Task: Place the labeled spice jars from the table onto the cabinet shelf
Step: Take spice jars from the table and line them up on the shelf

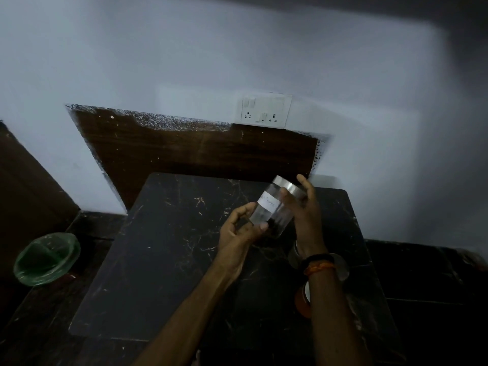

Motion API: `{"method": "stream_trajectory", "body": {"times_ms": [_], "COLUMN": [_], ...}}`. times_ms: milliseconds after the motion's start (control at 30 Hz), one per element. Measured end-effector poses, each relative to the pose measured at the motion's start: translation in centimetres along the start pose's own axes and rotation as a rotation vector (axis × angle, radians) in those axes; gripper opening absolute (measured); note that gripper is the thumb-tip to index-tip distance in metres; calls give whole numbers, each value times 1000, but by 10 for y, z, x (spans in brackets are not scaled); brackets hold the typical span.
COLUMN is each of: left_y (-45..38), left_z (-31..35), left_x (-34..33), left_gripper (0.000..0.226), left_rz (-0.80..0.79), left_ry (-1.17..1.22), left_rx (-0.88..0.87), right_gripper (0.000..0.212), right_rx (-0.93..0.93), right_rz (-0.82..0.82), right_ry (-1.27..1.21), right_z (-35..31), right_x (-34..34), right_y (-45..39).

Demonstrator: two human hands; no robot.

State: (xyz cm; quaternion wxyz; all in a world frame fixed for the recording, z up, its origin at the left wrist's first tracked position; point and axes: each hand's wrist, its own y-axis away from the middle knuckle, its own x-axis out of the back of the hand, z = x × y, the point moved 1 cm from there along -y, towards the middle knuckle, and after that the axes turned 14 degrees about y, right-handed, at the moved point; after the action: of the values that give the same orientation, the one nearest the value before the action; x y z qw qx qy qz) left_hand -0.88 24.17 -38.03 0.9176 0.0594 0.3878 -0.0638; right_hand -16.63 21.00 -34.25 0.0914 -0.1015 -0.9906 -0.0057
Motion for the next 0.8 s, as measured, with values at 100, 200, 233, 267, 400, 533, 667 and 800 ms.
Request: {"method": "stream_trajectory", "body": {"times_ms": [100,200,233,267,400,533,667,800], "left_y": [-2,-4,-5,-6,-6,-5,-11,-21], "left_z": [8,14,15,16,24,25,29,42], "left_x": [-4,-6,-6,-6,-7,-11,-17,-26], "left_gripper": [59,63,64,65,75,85,103,118], "left_rz": [-50,-104,-122,-140,-197,-226,-276,-370], "left_ry": [60,77,74,69,27,-48,-125,-179], "left_rx": [37,100,115,126,152,130,134,145], "right_gripper": [63,82,84,82,74,62,56,54], "right_rx": [-30,-40,-38,-36,-41,-47,-36,-2], "right_rz": [-34,-105,-119,-135,-218,-237,-254,-237], "right_ry": [-140,-228,-249,-267,-348,-362,-310,-272], "right_z": [0,-2,-3,-4,-10,-14,-16,-27], "right_x": [3,2,2,3,2,2,4,4], "right_y": [-1,0,0,1,1,-1,-3,-8]}}
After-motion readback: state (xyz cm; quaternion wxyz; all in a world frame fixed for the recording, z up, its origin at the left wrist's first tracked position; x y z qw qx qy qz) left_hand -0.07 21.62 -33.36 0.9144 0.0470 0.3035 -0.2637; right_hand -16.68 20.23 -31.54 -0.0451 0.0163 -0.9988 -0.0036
